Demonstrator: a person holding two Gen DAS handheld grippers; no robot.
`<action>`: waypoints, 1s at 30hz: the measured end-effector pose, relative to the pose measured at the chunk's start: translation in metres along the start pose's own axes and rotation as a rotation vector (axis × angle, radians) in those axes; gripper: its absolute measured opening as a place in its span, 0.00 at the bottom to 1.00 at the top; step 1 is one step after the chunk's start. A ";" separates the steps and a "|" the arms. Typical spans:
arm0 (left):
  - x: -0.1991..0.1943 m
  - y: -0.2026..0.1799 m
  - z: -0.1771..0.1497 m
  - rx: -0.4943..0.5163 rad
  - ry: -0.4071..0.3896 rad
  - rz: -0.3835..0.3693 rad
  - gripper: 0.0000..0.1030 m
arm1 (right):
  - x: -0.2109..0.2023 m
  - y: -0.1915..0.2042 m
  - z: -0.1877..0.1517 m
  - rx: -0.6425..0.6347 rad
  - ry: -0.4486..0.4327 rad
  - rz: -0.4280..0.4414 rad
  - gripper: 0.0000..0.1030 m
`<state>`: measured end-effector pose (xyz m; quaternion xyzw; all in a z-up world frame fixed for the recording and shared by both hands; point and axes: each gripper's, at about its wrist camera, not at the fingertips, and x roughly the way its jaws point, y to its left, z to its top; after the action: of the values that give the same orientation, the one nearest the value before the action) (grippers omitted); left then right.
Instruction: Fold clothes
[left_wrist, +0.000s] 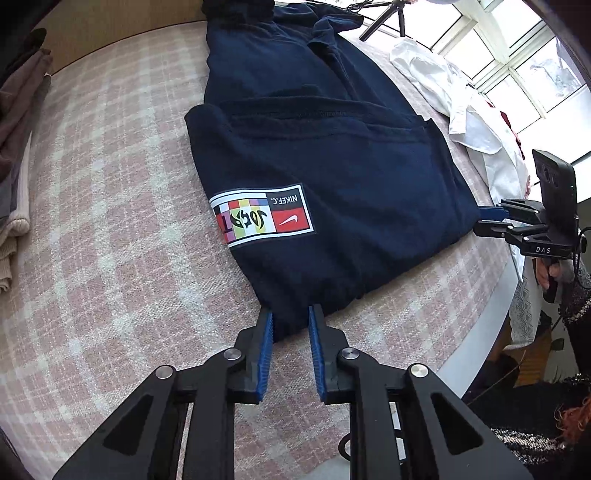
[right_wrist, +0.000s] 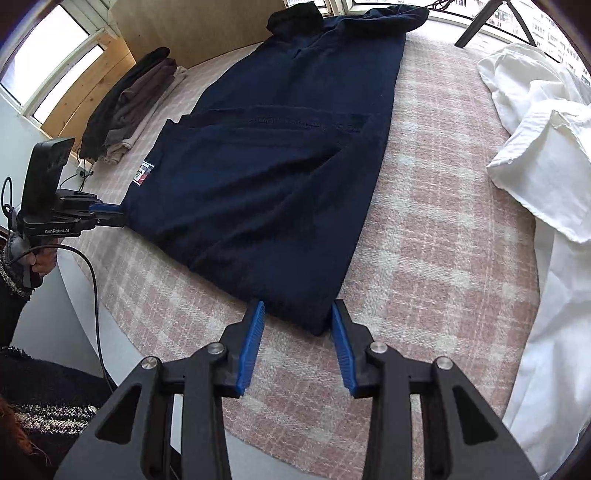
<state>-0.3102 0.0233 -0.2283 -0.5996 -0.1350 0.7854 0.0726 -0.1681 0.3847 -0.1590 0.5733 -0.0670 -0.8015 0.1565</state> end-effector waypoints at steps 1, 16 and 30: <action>-0.002 0.000 0.000 0.003 -0.004 -0.001 0.06 | -0.001 0.000 0.001 -0.006 -0.003 0.001 0.09; -0.040 0.014 -0.003 0.026 -0.047 0.122 0.08 | -0.021 -0.002 0.006 -0.021 -0.002 -0.102 0.07; -0.026 0.019 0.088 0.077 -0.101 0.178 0.12 | 0.010 -0.018 0.054 -0.012 -0.016 -0.161 0.22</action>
<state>-0.3872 -0.0132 -0.1887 -0.5656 -0.0544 0.8227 0.0185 -0.2248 0.3941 -0.1550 0.5692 -0.0171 -0.8165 0.0946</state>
